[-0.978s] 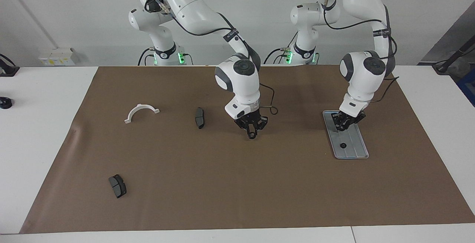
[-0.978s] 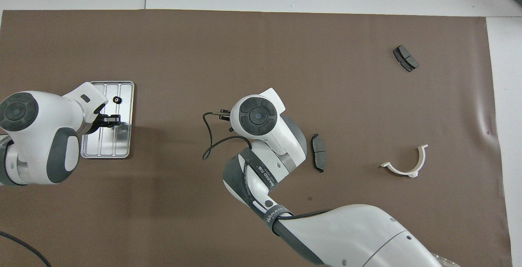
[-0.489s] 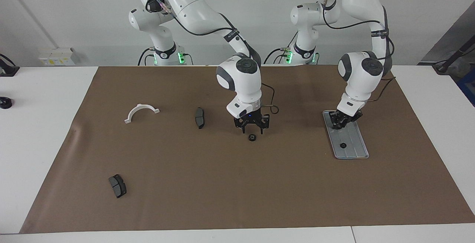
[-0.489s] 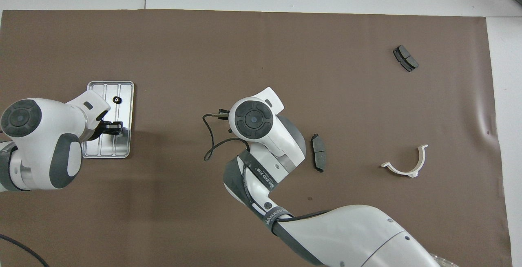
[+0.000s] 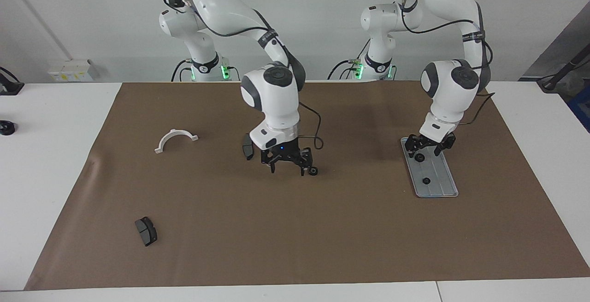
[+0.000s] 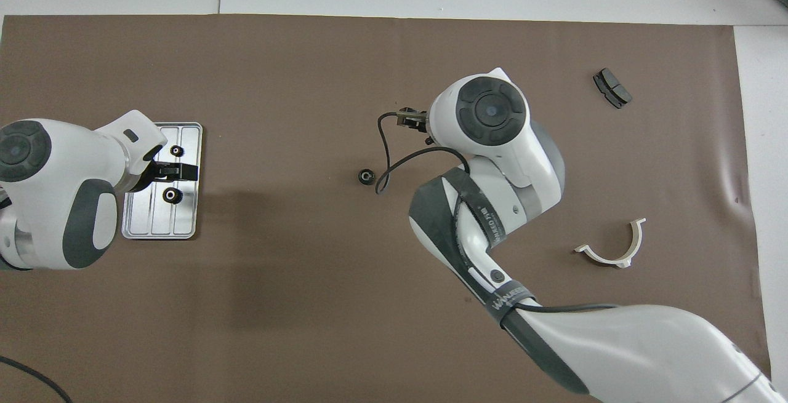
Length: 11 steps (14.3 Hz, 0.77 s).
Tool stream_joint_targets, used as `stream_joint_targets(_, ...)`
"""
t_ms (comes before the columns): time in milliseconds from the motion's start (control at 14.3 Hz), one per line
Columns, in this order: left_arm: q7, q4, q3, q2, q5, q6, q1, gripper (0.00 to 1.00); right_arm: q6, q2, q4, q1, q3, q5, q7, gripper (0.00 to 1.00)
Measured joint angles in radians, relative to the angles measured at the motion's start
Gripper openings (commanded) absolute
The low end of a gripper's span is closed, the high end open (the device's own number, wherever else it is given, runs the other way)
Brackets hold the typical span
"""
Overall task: Pick bearing gear from pile to tray
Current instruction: 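Set the third bearing mid-table while the left gripper reaches toward it, then grasp the third bearing with the left gripper while the right gripper retracts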
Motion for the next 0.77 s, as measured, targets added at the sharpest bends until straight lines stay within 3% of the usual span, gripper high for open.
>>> stream_joint_targets(419, -0.166, 0.07, -0.003, 0.028, 0.0, -0.016, -0.205, 1.0, -0.194, -0.153, 0.0, -0.163, 0.001, 0.009, -0.177, 1.0)
stream_joint_targets(768, -0.427, 0.18, -0.004, 0.164, 0.026, -0.016, -0.406, 1.0, -0.399, -0.305, 0.0, -0.316, 0.001, 0.086, -0.417, 1.0)
